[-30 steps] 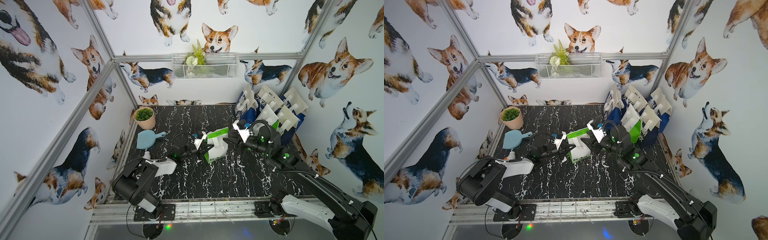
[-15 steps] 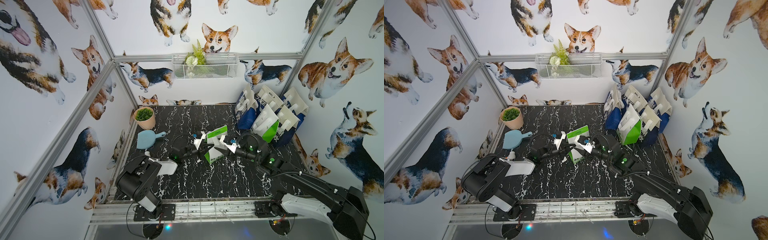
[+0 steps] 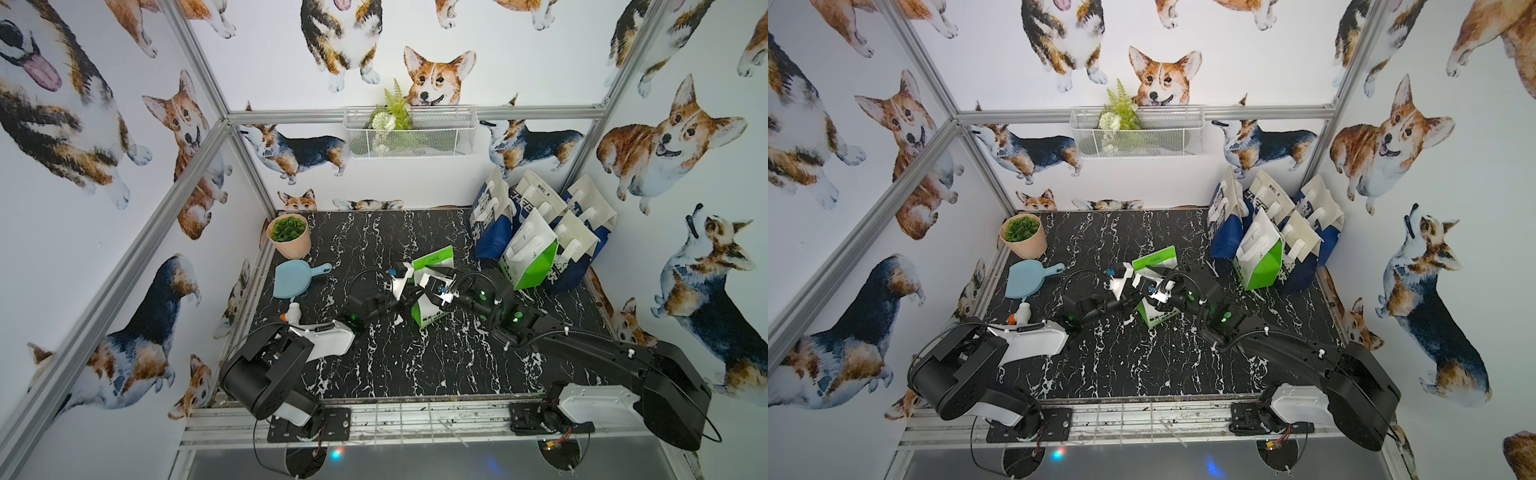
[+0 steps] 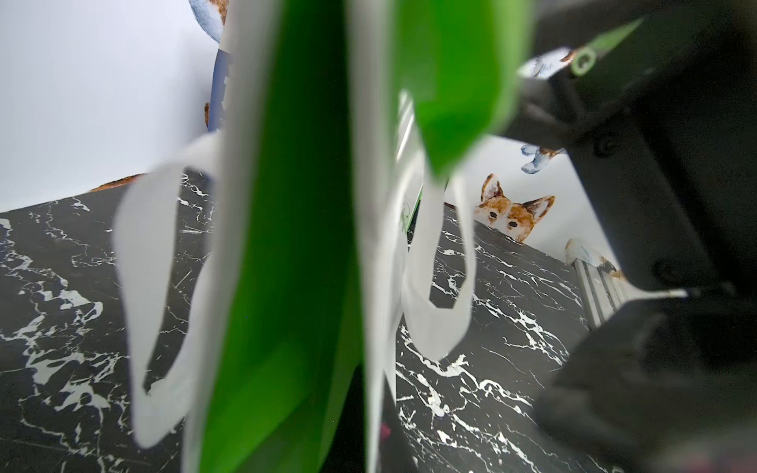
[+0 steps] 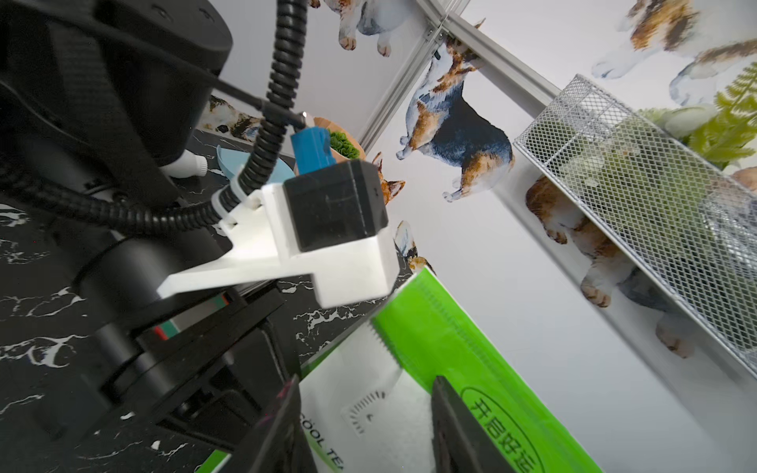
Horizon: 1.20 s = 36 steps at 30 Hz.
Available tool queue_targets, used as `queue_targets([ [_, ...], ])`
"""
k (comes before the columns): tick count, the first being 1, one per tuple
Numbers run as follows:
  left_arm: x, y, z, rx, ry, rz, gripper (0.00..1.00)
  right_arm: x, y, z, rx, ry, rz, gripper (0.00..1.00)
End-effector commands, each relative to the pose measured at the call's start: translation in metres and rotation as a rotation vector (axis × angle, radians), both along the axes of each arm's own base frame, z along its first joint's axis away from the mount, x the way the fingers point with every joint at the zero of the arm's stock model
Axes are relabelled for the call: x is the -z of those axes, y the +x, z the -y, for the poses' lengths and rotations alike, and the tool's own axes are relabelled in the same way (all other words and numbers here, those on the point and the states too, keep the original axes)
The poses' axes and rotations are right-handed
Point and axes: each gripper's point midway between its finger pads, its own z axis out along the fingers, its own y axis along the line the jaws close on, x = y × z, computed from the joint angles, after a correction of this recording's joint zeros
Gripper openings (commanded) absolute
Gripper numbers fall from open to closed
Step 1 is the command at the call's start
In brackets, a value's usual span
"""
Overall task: Open the takeout bag
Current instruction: Open the takeout bag at the center of the board.
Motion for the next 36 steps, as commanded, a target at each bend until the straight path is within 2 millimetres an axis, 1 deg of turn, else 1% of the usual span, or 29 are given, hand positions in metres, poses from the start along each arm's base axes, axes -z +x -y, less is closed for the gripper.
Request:
queue_targets([
  [1, -0.013, 0.003, 0.001, -0.011, -0.023, 0.049, 0.00, -0.026, 0.011, 0.000, 0.045, 0.045, 0.147, 0.52],
  [11, -0.011, 0.001, 0.003, -0.003, -0.016, 0.048, 0.00, -0.032, 0.017, -0.003, 0.063, 0.034, 0.211, 0.51],
  [18, -0.012, -0.001, 0.006, 0.014, -0.013, 0.047, 0.00, -0.022, 0.020, -0.011, 0.062, -0.013, 0.225, 0.50],
  [21, -0.012, -0.004, 0.007, 0.026, -0.010, 0.054, 0.00, -0.022, 0.025, -0.012, 0.087, -0.034, 0.251, 0.47],
  [23, -0.012, -0.006, 0.007, 0.033, -0.009, 0.057, 0.00, -0.026, 0.031, -0.009, 0.122, -0.038, 0.277, 0.43],
  [27, -0.012, -0.007, 0.007, 0.036, -0.007, 0.062, 0.00, -0.028, 0.036, -0.008, 0.149, -0.043, 0.304, 0.36],
  [36, -0.012, -0.009, 0.008, 0.046, -0.006, 0.069, 0.00, -0.031, 0.041, -0.007, 0.178, -0.041, 0.318, 0.29],
])
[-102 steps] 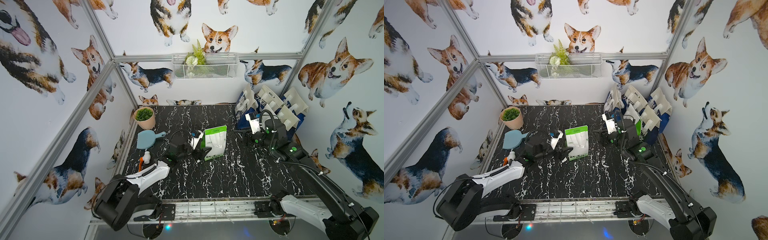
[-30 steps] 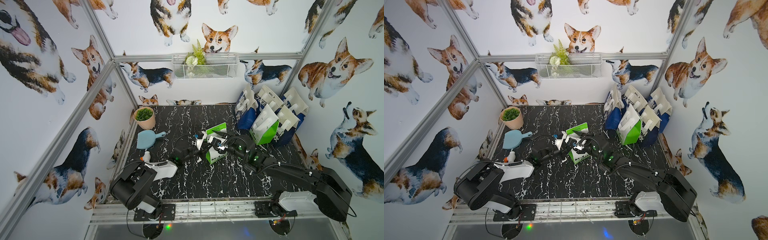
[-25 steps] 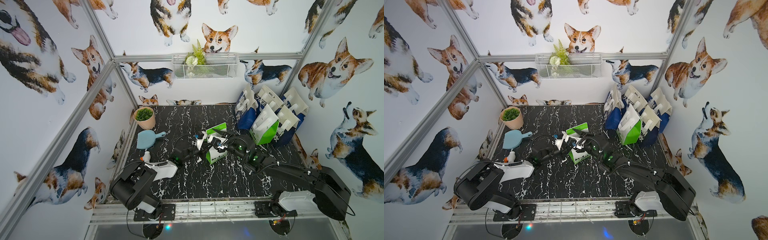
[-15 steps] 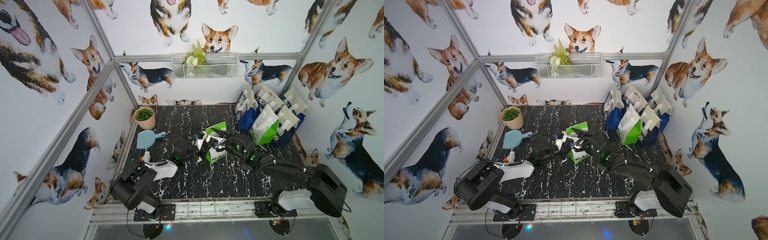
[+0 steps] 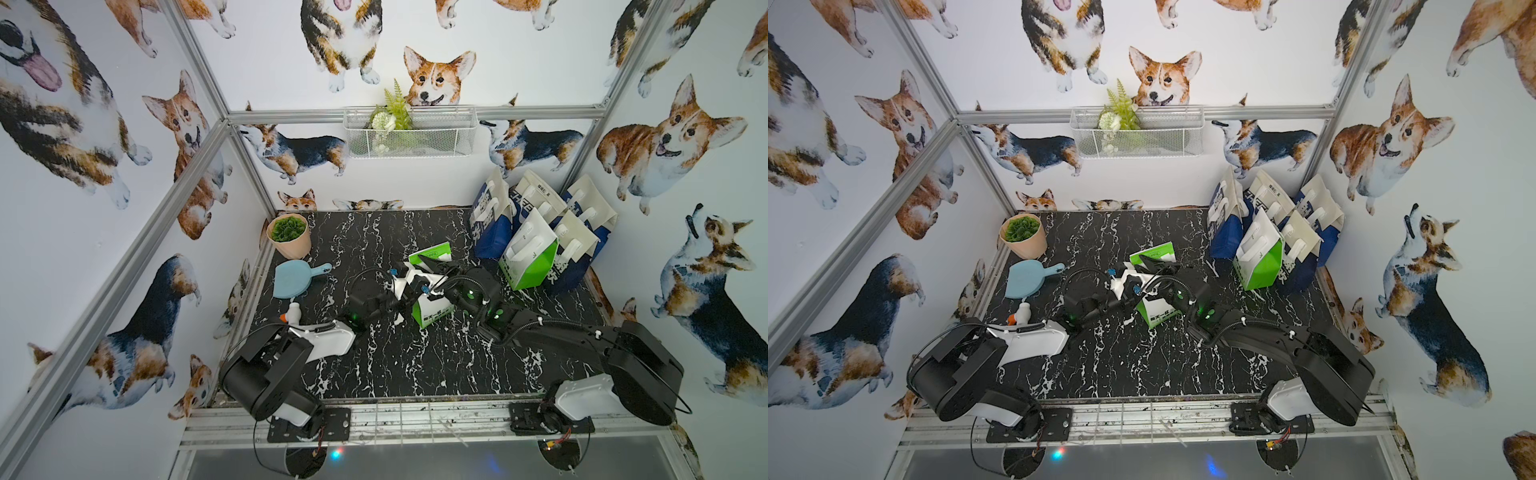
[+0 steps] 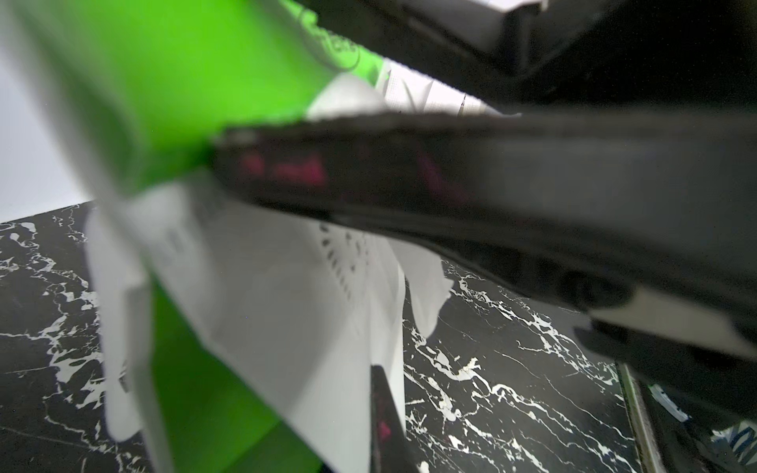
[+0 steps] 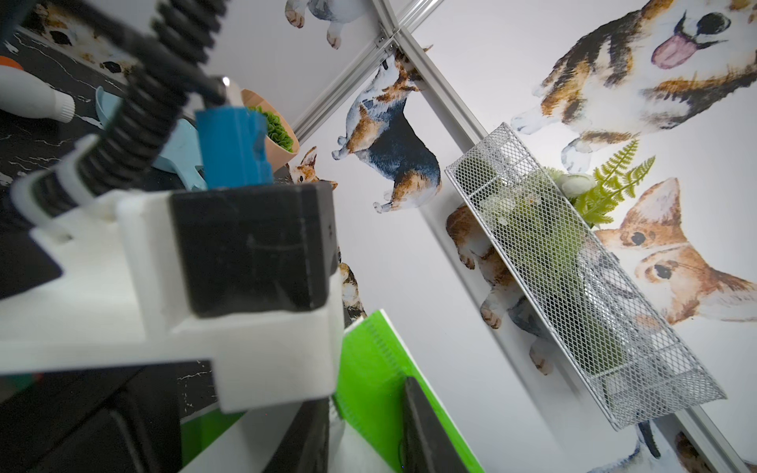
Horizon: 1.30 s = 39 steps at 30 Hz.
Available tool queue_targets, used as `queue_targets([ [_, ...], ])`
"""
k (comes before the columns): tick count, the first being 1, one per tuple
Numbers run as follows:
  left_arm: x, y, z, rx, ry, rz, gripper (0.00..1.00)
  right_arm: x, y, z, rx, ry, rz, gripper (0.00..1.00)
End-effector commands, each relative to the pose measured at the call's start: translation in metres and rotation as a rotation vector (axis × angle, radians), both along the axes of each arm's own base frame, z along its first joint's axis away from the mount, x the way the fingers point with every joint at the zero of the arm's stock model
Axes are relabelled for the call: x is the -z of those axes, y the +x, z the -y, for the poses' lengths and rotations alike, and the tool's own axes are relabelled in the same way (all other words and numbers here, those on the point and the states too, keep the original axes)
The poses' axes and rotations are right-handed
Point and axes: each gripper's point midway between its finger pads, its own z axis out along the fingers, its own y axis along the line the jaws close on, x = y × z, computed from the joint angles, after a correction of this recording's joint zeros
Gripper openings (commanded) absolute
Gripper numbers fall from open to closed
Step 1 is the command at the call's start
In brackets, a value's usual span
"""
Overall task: Open the takeout bag
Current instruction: Open the takeout bag at the center of the board.
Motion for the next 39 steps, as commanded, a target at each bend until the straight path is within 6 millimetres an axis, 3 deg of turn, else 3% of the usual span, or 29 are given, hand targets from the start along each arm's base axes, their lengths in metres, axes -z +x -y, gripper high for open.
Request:
queue_targets([
  [1, -0.012, -0.012, 0.007, 0.071, -0.023, 0.052, 0.00, -0.020, 0.008, 0.005, 0.053, 0.036, 0.058, 0.27],
  [8, -0.013, -0.012, 0.006, 0.070, -0.025, 0.056, 0.00, -0.023, 0.009, 0.006, 0.063, 0.052, 0.049, 0.00],
  [14, -0.012, -0.012, 0.005, 0.066, -0.020, 0.058, 0.00, -0.028, 0.010, 0.009, 0.075, 0.079, 0.032, 0.00],
  [24, -0.010, -0.011, 0.002, 0.048, -0.007, 0.059, 0.00, -0.061, 0.005, 0.023, 0.084, 0.213, -0.049, 0.00],
  [39, -0.007, -0.009, 0.001, 0.030, 0.006, 0.062, 0.00, -0.077, 0.006, 0.034, 0.112, 0.287, -0.181, 0.00],
])
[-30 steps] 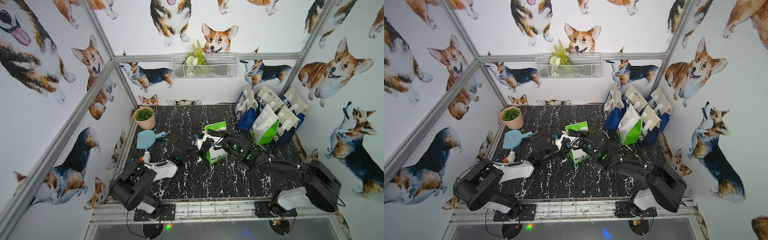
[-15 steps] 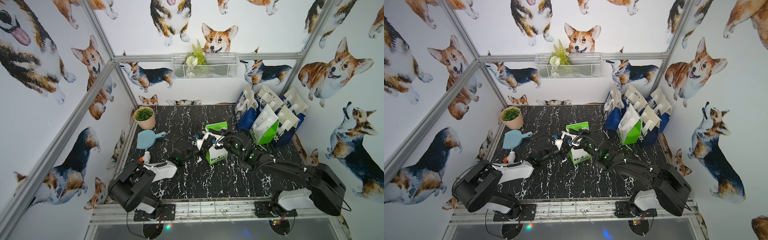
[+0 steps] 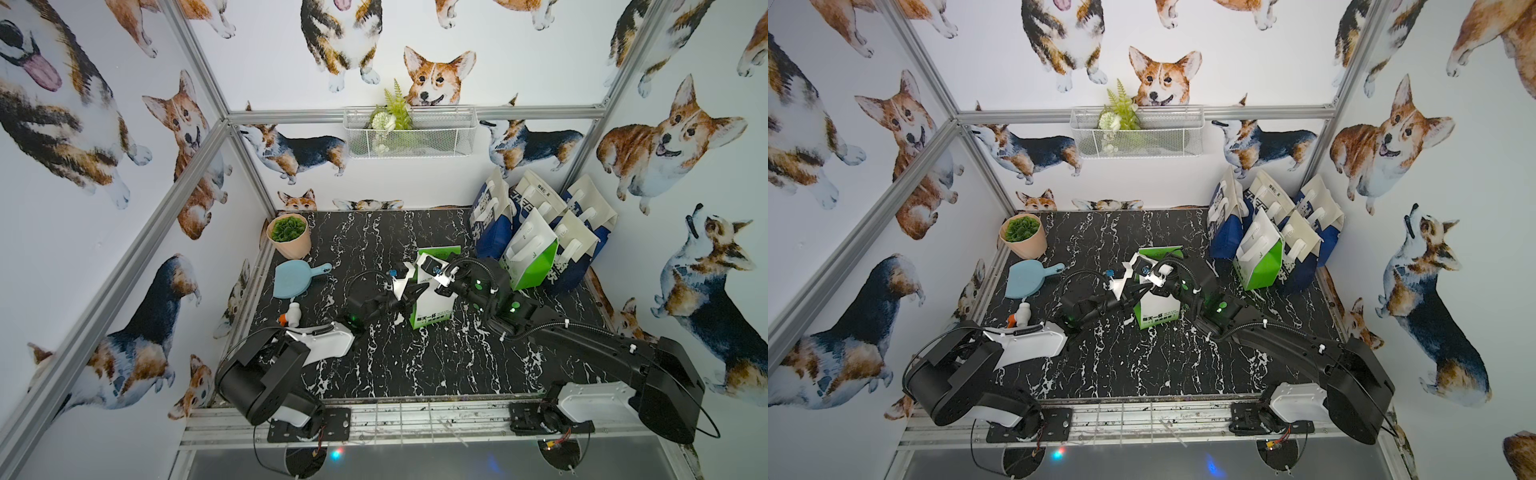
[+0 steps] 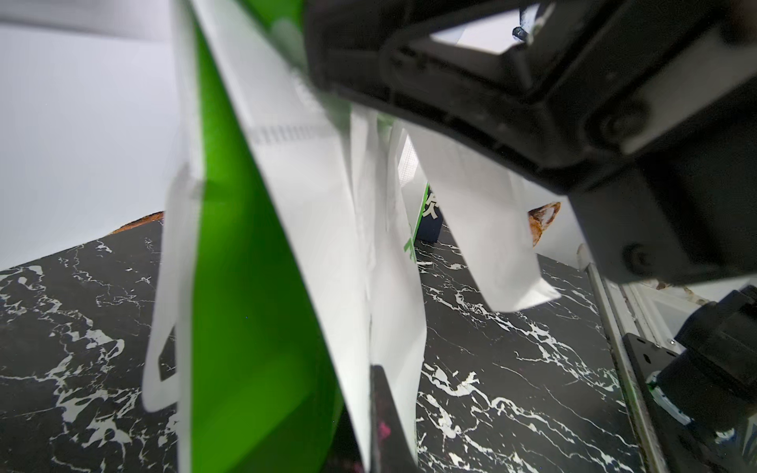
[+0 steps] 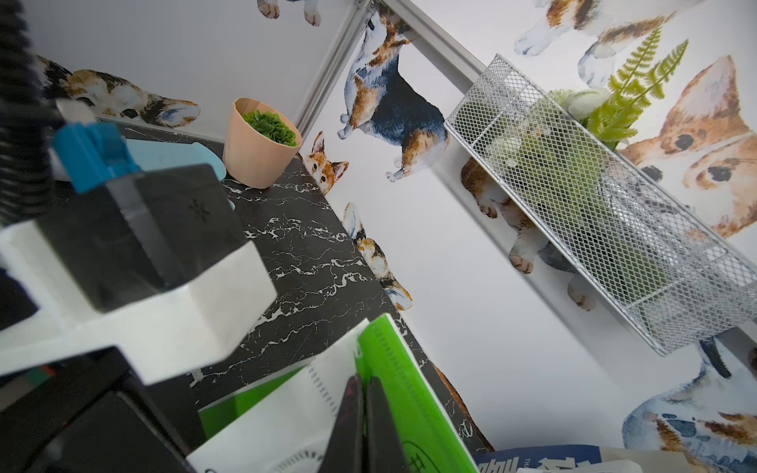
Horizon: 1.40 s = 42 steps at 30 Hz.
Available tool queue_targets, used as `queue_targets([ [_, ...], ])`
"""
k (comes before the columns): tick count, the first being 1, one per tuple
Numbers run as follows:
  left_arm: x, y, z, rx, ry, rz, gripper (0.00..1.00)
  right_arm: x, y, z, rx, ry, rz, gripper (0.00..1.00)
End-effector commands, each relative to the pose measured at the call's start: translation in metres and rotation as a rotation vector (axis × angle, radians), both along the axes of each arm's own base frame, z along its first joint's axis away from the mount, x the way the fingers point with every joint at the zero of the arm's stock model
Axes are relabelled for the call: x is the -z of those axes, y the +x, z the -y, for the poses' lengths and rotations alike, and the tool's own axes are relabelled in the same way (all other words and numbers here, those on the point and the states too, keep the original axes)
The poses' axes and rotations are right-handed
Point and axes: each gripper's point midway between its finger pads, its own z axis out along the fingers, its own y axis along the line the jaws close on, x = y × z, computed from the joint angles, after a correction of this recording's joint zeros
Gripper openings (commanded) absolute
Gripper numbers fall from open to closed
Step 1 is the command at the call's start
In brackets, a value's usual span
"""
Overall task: Open the takeout bag
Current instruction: Open the takeout bag at the center of the board.
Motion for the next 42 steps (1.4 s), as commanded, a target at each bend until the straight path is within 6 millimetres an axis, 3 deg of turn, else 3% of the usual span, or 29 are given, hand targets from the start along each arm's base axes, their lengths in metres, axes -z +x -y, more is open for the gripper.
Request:
queue_targets([
  [1, 0.008, -0.004, 0.000, 0.017, 0.026, -0.009, 0.00, -0.052, 0.011, 0.014, 0.087, 0.172, 0.059, 0.00],
  [13, 0.014, -0.001, -0.001, 0.001, 0.048, -0.012, 0.00, -0.067, 0.013, 0.024, 0.081, 0.275, -0.155, 0.00],
  [42, 0.028, -0.001, -0.001, 0.004, 0.090, -0.012, 0.00, -0.078, 0.014, 0.027, 0.043, 0.303, -0.345, 0.00],
])
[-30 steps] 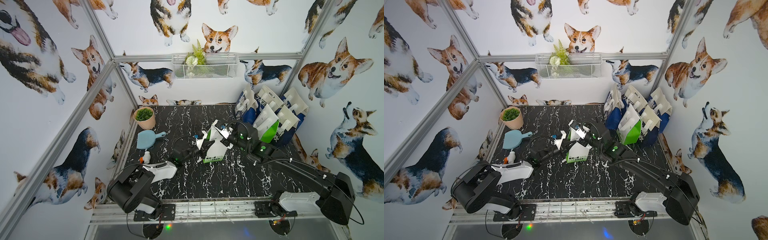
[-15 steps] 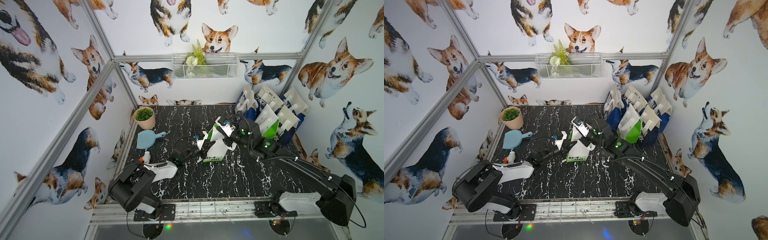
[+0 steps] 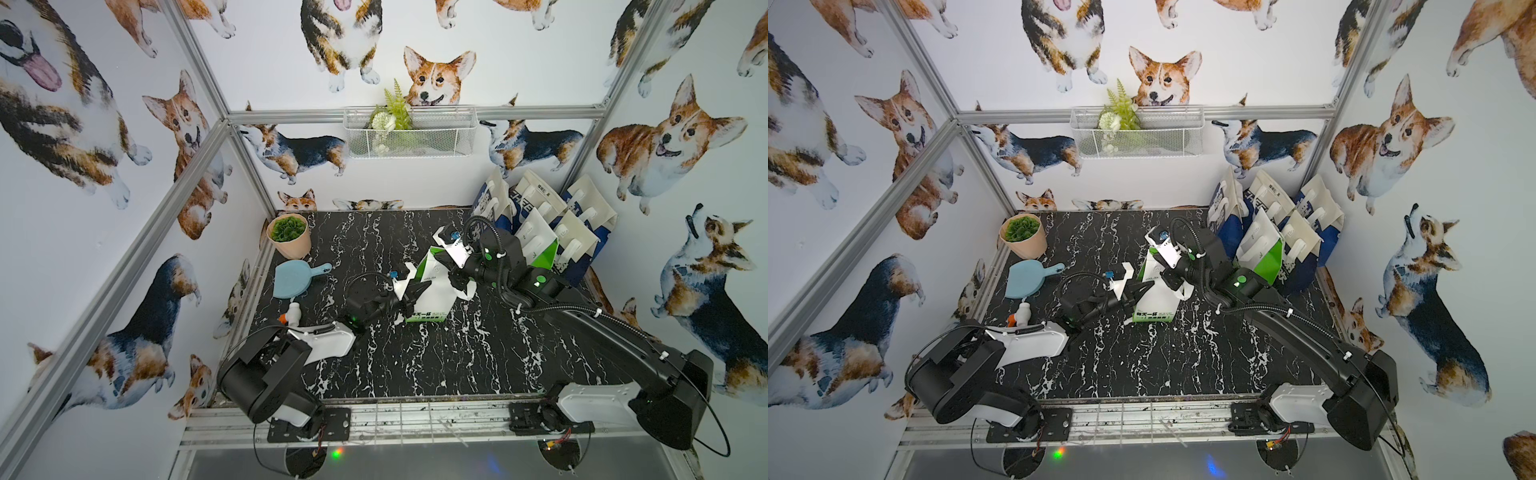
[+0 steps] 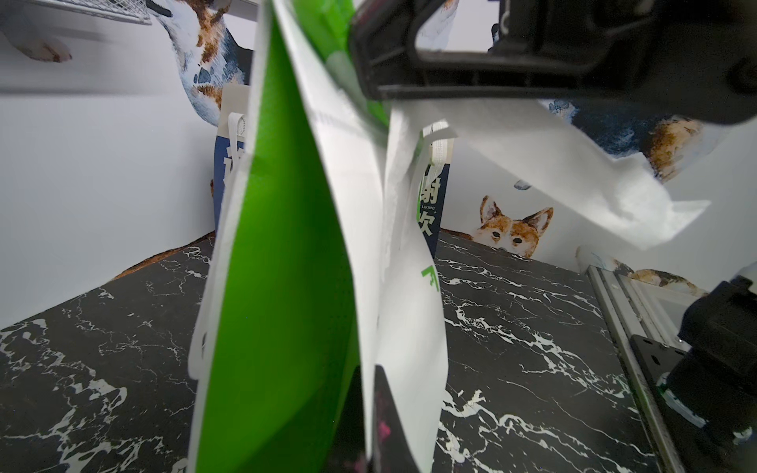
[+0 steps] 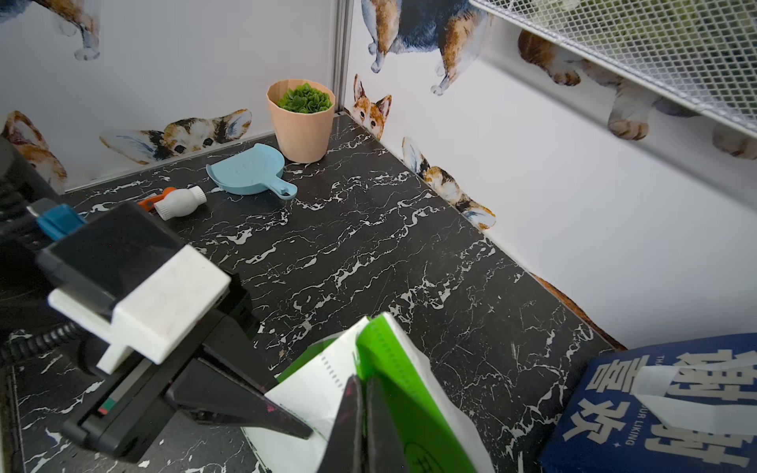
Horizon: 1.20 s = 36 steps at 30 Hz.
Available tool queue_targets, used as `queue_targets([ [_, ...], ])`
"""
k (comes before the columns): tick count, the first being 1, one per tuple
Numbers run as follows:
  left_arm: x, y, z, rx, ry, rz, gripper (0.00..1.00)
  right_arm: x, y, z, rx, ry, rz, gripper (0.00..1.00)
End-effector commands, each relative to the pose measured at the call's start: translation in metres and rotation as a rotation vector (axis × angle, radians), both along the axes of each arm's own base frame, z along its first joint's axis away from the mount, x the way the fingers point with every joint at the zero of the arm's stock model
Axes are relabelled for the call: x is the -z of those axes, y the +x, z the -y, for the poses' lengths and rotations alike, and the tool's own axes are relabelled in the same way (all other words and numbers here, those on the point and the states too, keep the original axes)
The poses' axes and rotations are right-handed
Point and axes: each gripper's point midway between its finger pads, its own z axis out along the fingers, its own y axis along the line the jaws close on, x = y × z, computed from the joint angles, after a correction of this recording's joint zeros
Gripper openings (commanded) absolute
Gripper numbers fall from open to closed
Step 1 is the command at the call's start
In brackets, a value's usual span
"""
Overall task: Open the takeout bag
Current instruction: Open the takeout bag at the center of the board.
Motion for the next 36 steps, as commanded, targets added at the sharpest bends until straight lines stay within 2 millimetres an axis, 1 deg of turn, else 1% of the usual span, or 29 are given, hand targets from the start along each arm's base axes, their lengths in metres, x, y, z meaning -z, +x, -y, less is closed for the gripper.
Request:
queue_targets([
  [1, 0.041, 0.000, -0.003, -0.012, 0.107, -0.104, 0.00, -0.063, 0.018, 0.001, 0.065, 0.162, 0.145, 0.00],
  [9, 0.055, 0.000, -0.002, -0.006, 0.114, -0.103, 0.00, -0.052, 0.018, 0.000, 0.048, 0.141, 0.113, 0.00],
  [19, 0.072, 0.002, -0.003, -0.019, 0.127, -0.118, 0.00, -0.054, 0.017, 0.004, 0.022, 0.171, 0.041, 0.00],
  [26, 0.075, 0.001, -0.003, -0.017, 0.125, -0.111, 0.00, -0.062, 0.016, 0.006, 0.012, 0.197, 0.015, 0.00],
  [28, 0.083, 0.002, -0.004, -0.020, 0.134, -0.125, 0.00, -0.063, 0.015, 0.006, 0.009, 0.200, 0.009, 0.00],
  [36, 0.090, 0.004, -0.005, -0.030, 0.144, -0.133, 0.00, -0.063, 0.016, 0.006, -0.005, 0.231, -0.051, 0.00],
])
